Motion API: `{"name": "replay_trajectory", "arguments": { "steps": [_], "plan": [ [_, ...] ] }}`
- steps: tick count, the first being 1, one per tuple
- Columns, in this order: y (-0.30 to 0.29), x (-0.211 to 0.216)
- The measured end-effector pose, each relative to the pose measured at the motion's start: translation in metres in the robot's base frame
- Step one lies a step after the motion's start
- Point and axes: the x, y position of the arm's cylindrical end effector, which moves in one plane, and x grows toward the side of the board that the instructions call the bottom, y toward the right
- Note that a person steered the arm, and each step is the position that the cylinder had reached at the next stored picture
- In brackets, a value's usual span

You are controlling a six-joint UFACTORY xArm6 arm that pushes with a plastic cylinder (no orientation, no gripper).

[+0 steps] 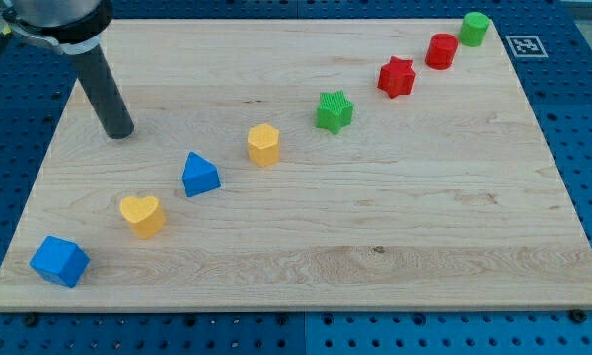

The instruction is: Move your arm towards the yellow heart

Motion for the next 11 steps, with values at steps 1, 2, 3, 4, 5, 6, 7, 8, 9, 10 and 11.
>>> {"name": "replay_trajectory", "arguments": {
  "steps": [1,2,3,4,5,6,7,8,9,10,11],
  "plan": [
    [0.0,0.002],
    [0.0,0.002],
    [0.0,0.006],
    [0.0,0.008],
    [0.0,0.008],
    [0.0,0.008],
    [0.0,0.011],
    [0.0,0.015],
    [0.0,0.022],
    [0.002,0.03],
    [0.003,0.037]
  ]
}}
